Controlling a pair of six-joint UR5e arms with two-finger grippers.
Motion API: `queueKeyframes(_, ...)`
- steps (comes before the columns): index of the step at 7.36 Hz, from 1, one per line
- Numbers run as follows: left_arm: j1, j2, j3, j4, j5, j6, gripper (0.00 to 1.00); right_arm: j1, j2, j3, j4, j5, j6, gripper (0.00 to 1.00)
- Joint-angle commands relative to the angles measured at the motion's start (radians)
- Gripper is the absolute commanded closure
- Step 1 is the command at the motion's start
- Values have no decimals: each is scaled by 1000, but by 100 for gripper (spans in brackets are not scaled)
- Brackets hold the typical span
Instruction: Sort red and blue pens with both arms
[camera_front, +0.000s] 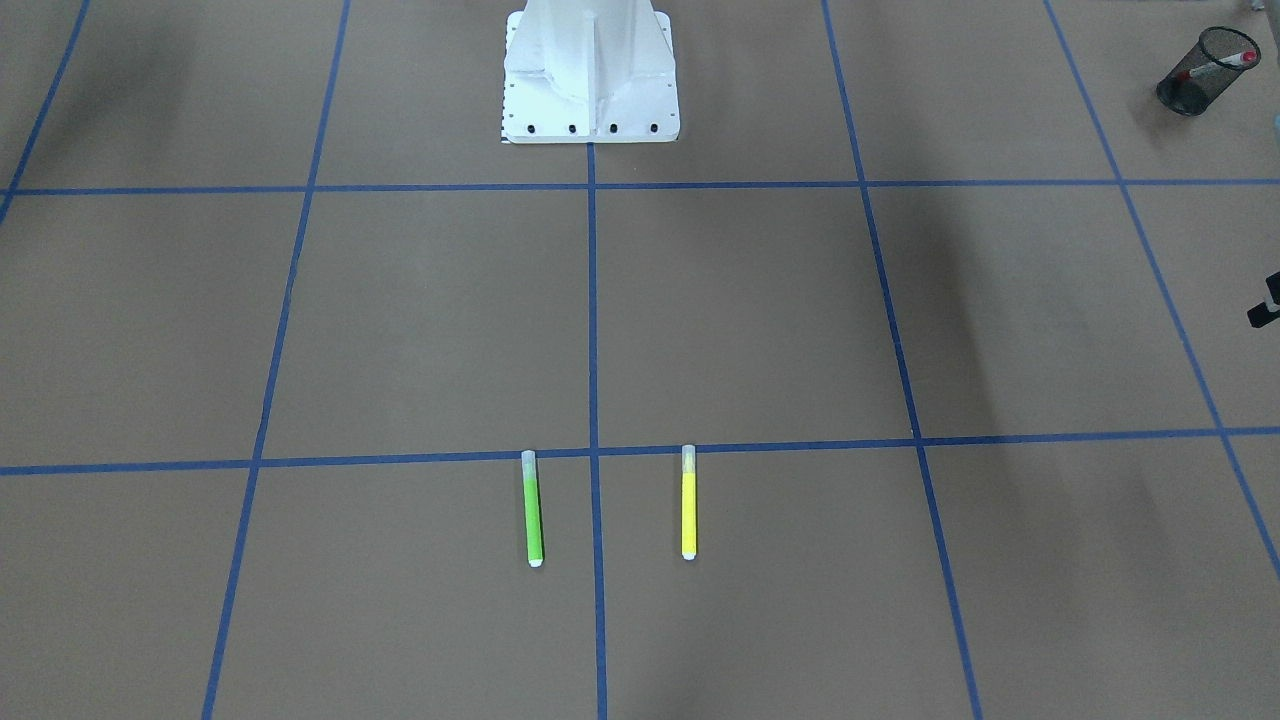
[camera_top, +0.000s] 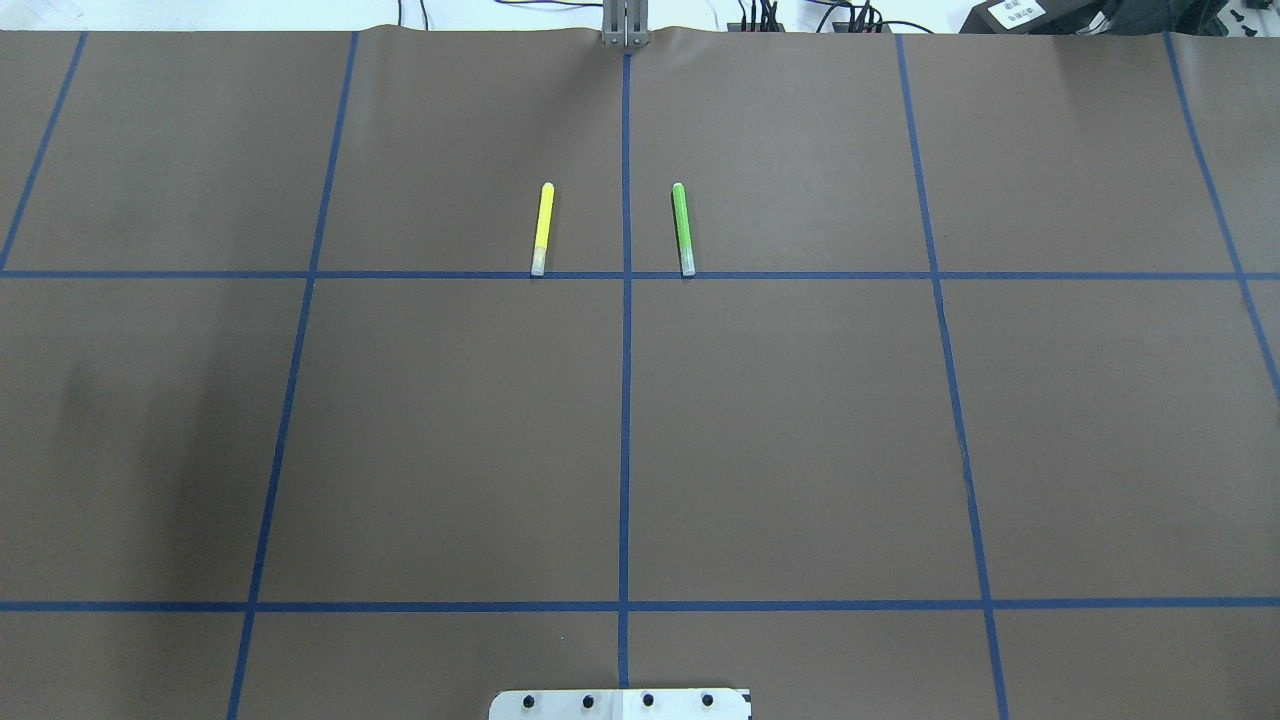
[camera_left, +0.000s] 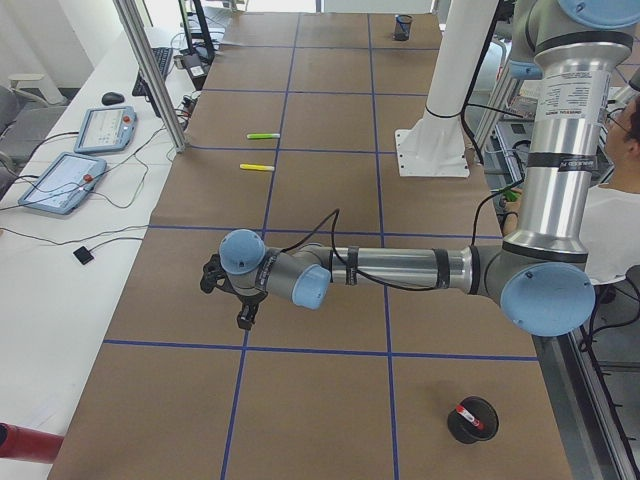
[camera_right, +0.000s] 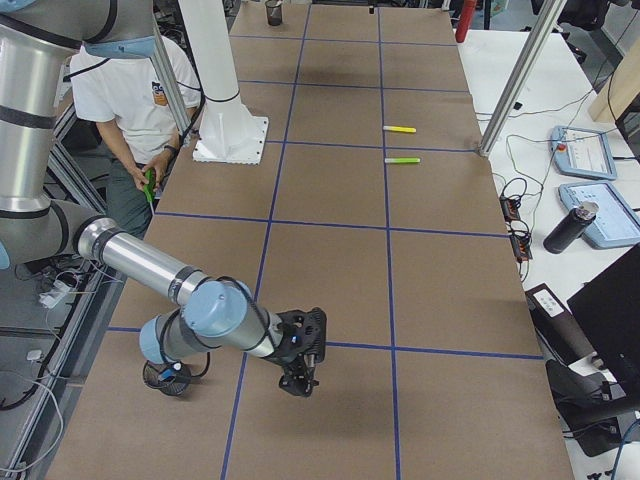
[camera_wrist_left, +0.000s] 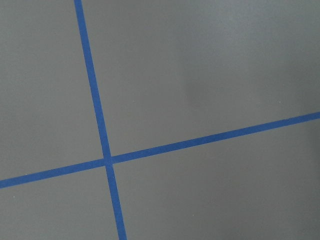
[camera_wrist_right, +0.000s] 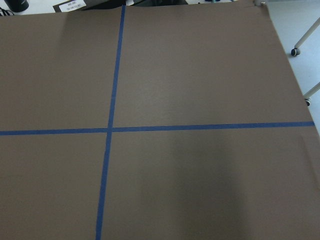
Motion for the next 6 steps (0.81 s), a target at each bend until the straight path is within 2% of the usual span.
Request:
queueKeyframes(1, 1, -9, 2, 1, 63, 9, 2, -201, 101, 15, -182, -16, -8, 0)
queueKeyframes(3, 4, -8, 7, 6, 100, 12, 2, -308, 107, 15, -280, -16, -56, 0)
queueKeyframes(4, 10, -8, 7, 45, 108, 12, 2, -332, 115, 15, -387, -19, -136, 0)
queueKeyframes(6, 17, -5, 4, 76, 111, 23, 2, -311, 200, 18, -645, -28, -309, 0)
